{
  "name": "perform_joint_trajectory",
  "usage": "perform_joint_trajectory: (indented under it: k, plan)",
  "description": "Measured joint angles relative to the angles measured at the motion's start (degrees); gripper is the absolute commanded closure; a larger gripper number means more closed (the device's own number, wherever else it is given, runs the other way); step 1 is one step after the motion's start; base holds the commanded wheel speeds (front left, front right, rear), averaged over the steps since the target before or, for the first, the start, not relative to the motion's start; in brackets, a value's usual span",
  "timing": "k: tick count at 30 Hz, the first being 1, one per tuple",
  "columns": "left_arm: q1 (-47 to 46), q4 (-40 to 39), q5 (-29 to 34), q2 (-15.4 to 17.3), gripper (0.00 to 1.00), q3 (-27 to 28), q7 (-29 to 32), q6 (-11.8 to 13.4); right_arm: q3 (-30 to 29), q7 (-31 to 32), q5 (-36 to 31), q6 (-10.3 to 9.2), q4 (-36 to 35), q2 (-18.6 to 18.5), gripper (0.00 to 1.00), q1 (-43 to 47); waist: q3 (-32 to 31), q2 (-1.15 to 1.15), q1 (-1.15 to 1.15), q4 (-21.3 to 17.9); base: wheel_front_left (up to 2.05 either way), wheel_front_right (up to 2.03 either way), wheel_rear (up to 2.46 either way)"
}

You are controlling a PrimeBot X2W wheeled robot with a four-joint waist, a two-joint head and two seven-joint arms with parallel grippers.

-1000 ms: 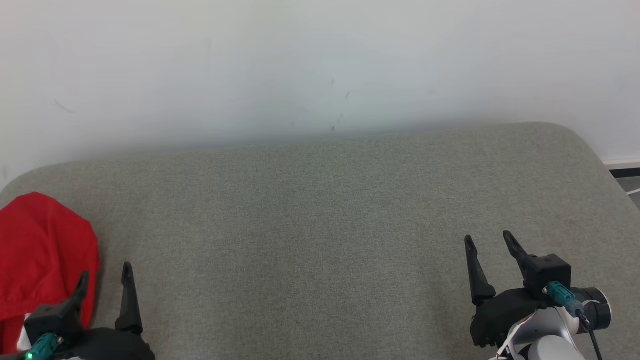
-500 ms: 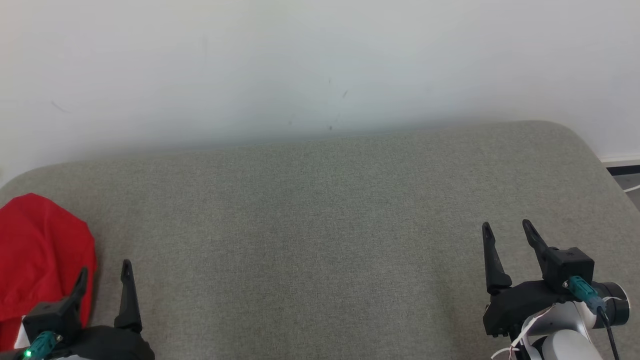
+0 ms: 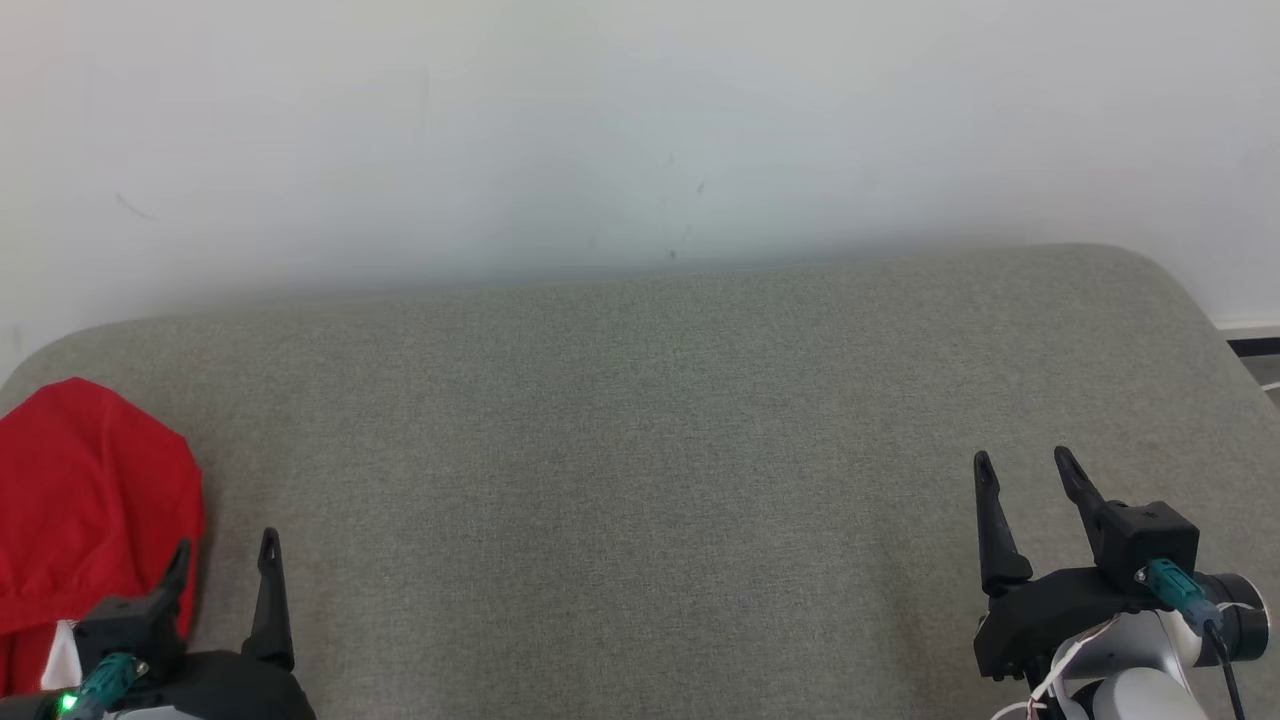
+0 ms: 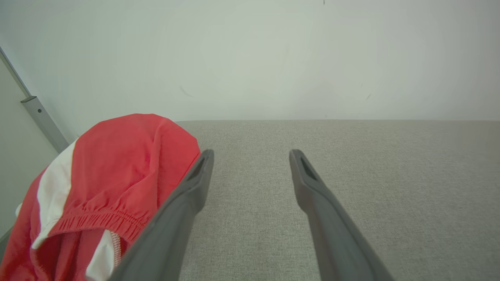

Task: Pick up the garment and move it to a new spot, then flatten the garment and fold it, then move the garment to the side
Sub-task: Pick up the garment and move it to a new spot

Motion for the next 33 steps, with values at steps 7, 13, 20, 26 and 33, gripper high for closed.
perform_joint_trajectory:
  k: [7,13,20,26,33]
  plan:
    - [-0.1,-0.1,0.1,0.5,0.0,-0.5,1.3,-0.5,-0.2,0.5,0.0,0.0,-0.9,0.0,0.0,1.0,-0.1,0.0,0.0,1.5,0.0,0.0,0.0]
    - [-0.6,-0.5,0.2,0.3,0.0,-0.7,2.1,-0.5,-0.5,1.0,0.9,0.0,-1.1,-0.1,0.0,2.3,-0.1,0.0,0.0,3.8,0.0,0.0,0.0]
    - [-1.4,-0.9,0.6,0.4,0.0,-0.4,2.8,-0.5,-0.1,1.5,1.4,0.09,-1.1,0.0,0.0,2.1,-0.1,0.0,0.0,8.0,0.0,0.0,0.0]
    - [-1.2,-2.0,0.6,0.4,0.0,0.5,3.0,-0.5,0.8,1.9,1.5,0.67,0.1,0.3,0.0,1.0,-0.1,0.0,0.0,12.5,0.0,0.0,0.0]
    - [-1.0,-2.3,0.7,0.4,0.0,2.1,3.1,-0.4,1.9,2.1,2.0,1.6,0.9,0.9,0.0,0.6,0.0,0.0,0.0,18.2,0.0,0.0,0.0]
